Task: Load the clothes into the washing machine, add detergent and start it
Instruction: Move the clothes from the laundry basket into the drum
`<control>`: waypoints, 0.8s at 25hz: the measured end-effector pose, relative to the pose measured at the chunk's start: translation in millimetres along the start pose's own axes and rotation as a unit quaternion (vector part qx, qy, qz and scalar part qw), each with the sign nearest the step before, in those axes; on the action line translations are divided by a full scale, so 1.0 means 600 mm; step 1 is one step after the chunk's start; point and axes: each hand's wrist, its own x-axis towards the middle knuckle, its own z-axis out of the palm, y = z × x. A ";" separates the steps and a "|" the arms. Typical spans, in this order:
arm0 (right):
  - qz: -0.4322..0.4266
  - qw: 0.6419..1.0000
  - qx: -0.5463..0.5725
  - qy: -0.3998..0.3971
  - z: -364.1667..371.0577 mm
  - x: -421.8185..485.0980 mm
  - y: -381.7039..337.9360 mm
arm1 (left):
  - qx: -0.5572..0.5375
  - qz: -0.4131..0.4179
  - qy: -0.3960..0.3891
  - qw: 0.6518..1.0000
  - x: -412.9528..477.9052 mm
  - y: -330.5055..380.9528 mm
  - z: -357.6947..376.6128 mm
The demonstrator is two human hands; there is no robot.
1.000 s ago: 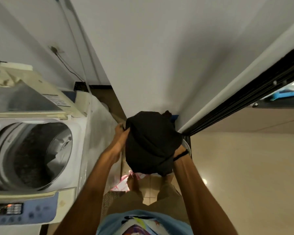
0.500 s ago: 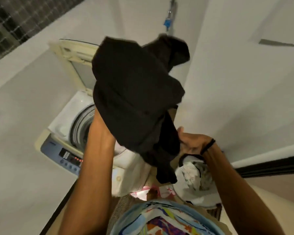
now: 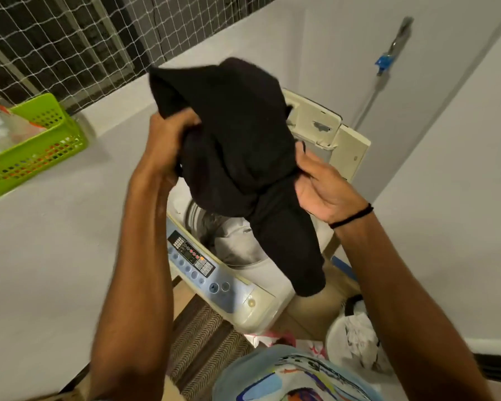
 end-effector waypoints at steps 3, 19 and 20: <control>-0.007 0.997 -0.060 0.041 0.041 0.076 0.034 | 0.248 0.020 -0.105 0.963 0.000 -0.060 0.002; 0.126 0.940 -0.165 0.269 -0.088 0.200 0.145 | 0.247 -0.151 0.023 0.957 0.027 -0.317 -0.081; 0.187 0.904 -0.268 0.276 -0.107 0.191 0.155 | 0.330 -0.160 -0.005 0.930 0.034 -0.342 -0.087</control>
